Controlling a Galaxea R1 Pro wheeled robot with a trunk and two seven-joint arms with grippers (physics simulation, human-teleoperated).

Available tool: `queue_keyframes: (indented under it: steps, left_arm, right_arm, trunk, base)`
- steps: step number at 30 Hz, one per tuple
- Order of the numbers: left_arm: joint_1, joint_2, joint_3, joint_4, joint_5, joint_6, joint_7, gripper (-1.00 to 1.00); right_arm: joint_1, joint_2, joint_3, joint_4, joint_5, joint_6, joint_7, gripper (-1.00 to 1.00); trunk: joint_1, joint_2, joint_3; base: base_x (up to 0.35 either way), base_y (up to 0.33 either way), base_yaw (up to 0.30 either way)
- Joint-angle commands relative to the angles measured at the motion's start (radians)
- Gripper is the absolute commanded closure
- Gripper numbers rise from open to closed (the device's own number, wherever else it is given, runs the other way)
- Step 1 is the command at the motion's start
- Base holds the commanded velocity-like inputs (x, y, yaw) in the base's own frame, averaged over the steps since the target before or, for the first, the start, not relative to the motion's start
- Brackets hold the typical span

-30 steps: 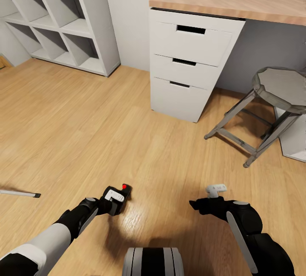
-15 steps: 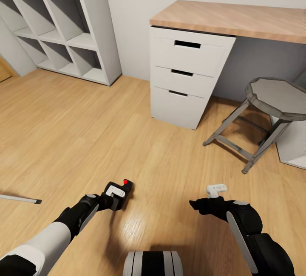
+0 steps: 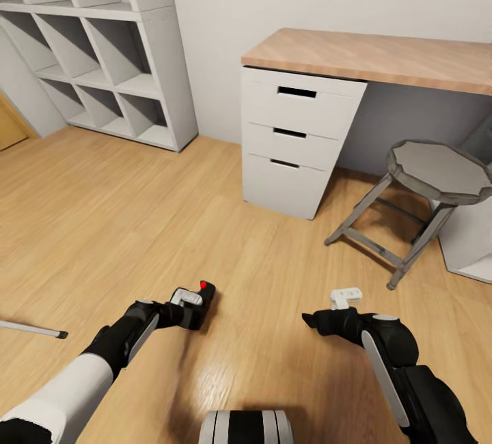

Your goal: Attach the digital camera to the camera tripod in the bedroom.

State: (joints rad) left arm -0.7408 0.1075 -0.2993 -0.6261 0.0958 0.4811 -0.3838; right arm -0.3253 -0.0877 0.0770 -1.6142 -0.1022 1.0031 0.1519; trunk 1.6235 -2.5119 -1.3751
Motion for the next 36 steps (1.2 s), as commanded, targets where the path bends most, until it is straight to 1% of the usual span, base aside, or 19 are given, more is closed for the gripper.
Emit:
queue_keyframes:
  steps: [1,5,7,9,10,12,15,17,19,21,22,26,27,31,32,36]
  left_arm:
    - [0.005,0.001,0.013,-0.037,0.007,0.044,-0.003,1.00]
    - [0.039,-0.006,0.102,-0.195,0.004,0.195,-0.015,1.00]
    - [0.062,-0.012,0.144,-0.275,0.001,0.255,-0.017,1.00]
    - [0.088,-0.018,0.175,-0.359,0.000,0.304,-0.015,1.00]
    - [0.088,-0.018,0.175,-0.359,0.000,0.304,-0.015,1.00]
    - [0.123,-0.023,0.200,-0.447,-0.001,0.352,-0.009,1.00]
    - [0.193,-0.027,0.236,-0.579,-0.001,0.419,0.012,1.00]
    - [0.243,-0.033,0.263,-0.654,0.000,0.446,0.031,1.00]
    - [0.290,-0.044,0.290,-0.707,0.000,0.463,0.048,1.00]
    - [0.330,-0.055,0.319,-0.740,0.000,0.472,0.061,1.00]
    - [0.330,-0.055,0.319,-0.740,0.000,0.472,0.061,1.00]
    - [0.387,-0.078,0.362,-0.776,0.000,0.465,0.074,1.00]
    - [0.387,-0.078,0.362,-0.776,0.000,0.465,0.074,1.00]
    - [0.416,-0.111,0.384,-0.790,0.000,0.455,0.079,1.00]
    - [0.416,-0.111,0.384,-0.790,0.000,0.455,0.079,1.00]
    - [0.428,-0.147,0.393,-0.795,-0.004,0.451,0.083,1.00]
  right_arm:
    - [-0.011,0.004,0.001,-0.001,-0.008,0.011,-0.005,-1.00]
    - [-0.037,0.014,0.001,-0.001,-0.009,0.036,-0.001,-1.00]
    - [-0.043,0.017,0.002,-0.001,-0.009,0.041,0.001,-1.00]
    - [-0.046,0.018,0.008,-0.001,-0.009,0.039,0.002,-1.00]
    - [-0.046,0.018,0.008,-0.001,-0.009,0.039,0.002,-1.00]
    - [-0.049,0.017,0.022,-0.001,-0.009,0.033,0.003,-1.00]
    - [-0.052,0.018,0.042,-0.001,-0.008,0.027,0.001,-1.00]
    - [-0.054,0.020,0.053,-0.001,-0.008,0.028,0.000,-1.00]
    - [-0.054,0.022,0.063,-0.001,-0.008,0.028,-0.001,-1.00]
    - [-0.055,0.022,0.078,-0.001,-0.008,0.029,-0.002,-1.00]
    - [-0.055,0.022,0.078,-0.001,-0.008,0.029,-0.002,-1.00]
    - [-0.056,0.023,0.099,-0.001,-0.008,0.030,-0.002,-1.00]
    - [-0.056,0.023,0.099,-0.001,-0.008,0.030,-0.002,-1.00]
    - [-0.054,0.024,0.110,-0.001,-0.008,0.031,-0.003,-1.00]
    - [-0.054,0.024,0.110,-0.001,-0.008,0.031,-0.003,-1.00]
    - [-0.054,0.024,0.115,-0.001,-0.008,0.030,-0.004,-1.00]
  trunk:
    - [-0.001,0.000,0.003]
    - [-0.002,0.001,0.019]
    - [-0.003,0.001,0.026]
    - [-0.004,0.002,0.034]
    - [-0.005,0.002,0.038]
    - [-0.005,0.003,0.046]
    - [-0.007,0.003,0.057]
    - [-0.008,0.004,0.065]
    - [-0.009,0.004,0.073]
    - [-0.010,0.005,0.081]
    - [-0.010,0.005,0.084]
    - [-0.012,0.006,0.100]
    - [-0.012,0.006,0.104]
    - [-0.014,0.007,0.119]
    - [-0.014,0.007,0.123]
    - [-0.016,0.008,0.139]
  base:
    - [0.000,0.000,0.000]
    - [0.000,0.000,0.000]
    - [0.000,0.000,0.000]
    - [0.000,0.000,0.000]
    - [0.000,0.000,0.000]
    - [0.000,0.000,0.000]
    - [0.000,0.000,0.000]
    - [0.000,0.000,0.000]
    - [0.000,0.000,0.000]
    - [0.000,0.000,0.000]
    - [0.000,0.000,0.000]
    - [0.000,0.000,0.038]
    - [0.000,0.000,0.091]
    - [0.000,0.000,0.174]
    - [0.000,0.000,0.211]
    - [0.000,0.000,0.245]
